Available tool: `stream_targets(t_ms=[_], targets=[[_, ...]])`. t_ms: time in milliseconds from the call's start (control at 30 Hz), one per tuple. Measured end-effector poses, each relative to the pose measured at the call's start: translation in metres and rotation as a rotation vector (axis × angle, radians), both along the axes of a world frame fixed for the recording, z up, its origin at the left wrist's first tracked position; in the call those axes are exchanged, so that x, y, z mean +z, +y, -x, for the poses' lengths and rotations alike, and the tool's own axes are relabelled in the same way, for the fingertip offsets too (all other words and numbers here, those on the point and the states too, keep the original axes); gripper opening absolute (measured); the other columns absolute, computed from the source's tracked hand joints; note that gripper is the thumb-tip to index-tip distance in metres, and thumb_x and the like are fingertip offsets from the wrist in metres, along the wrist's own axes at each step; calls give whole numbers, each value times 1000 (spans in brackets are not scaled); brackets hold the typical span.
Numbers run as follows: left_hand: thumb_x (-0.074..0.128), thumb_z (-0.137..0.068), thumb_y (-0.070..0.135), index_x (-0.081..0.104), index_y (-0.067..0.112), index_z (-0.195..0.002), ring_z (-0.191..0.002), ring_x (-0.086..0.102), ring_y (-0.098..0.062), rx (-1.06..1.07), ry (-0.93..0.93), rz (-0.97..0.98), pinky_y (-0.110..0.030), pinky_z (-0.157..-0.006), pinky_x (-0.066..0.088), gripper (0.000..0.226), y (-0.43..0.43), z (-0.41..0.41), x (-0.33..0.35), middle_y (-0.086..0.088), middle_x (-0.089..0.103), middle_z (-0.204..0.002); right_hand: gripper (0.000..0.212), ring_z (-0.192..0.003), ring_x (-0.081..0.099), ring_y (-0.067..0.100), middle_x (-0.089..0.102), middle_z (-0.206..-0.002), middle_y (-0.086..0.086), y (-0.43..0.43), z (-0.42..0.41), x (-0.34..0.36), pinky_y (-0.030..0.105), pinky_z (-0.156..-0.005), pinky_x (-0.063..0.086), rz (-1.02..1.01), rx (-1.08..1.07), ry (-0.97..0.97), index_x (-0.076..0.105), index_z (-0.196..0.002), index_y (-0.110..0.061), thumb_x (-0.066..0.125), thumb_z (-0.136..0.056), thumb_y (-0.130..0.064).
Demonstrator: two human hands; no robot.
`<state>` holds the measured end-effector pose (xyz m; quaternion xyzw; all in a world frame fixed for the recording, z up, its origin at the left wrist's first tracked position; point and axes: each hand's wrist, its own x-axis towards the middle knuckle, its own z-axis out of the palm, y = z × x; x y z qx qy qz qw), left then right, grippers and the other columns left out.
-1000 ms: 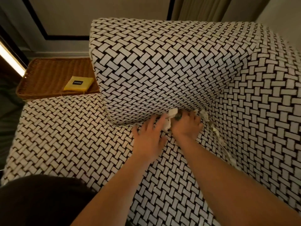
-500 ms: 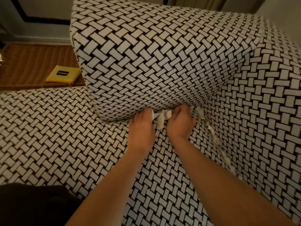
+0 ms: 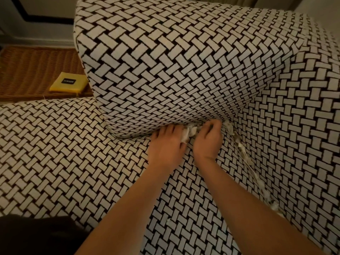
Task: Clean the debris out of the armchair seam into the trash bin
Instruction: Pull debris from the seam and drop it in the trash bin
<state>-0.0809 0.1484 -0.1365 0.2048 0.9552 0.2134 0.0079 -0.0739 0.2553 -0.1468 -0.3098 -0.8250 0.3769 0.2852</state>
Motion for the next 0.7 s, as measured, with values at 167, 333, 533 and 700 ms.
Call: stream_targets(t_ms=[167, 333, 533, 700], targets=[[52, -87, 10, 50, 12, -114, -104, 54, -21, 91, -38, -137, -34, -91, 44, 27, 1, 1, 4, -5, 58, -109, 32, -81, 52, 19, 62, -88, 3, 0, 3, 1, 33, -78, 38, -244, 52, -243, 55, -98, -11, 56, -83, -39], [54, -79, -10, 53, 3, -107, -98, 55, -27, 158, -33, -265, -37, -84, 49, 30, 0, -3, 5, -13, 59, -102, 38, -95, 54, 24, 64, -97, 6, 2, 3, 2, 33, -79, 35, -397, 108, -417, 61, -95, -11, 52, -84, -47], [57, -73, -10, 56, 7, -103, -93, 55, -27, 173, 6, -109, -37, -83, 46, 34, -1, -3, 0, -11, 60, -98, 34, -104, 51, 24, 63, -108, 5, 3, 4, 5, 34, -81, 32, -469, 188, -519, 63, -106, -17, 44, -92, -41], [57, -79, 2, 55, 9, -108, -95, 53, -26, 166, 1, -25, -36, -83, 45, 29, -2, -2, 0, -10, 59, -103, 28, -106, 49, 24, 56, -113, 6, 3, 4, 4, 35, -83, 32, -509, 219, -540, 59, -108, -14, 38, -95, -28]])
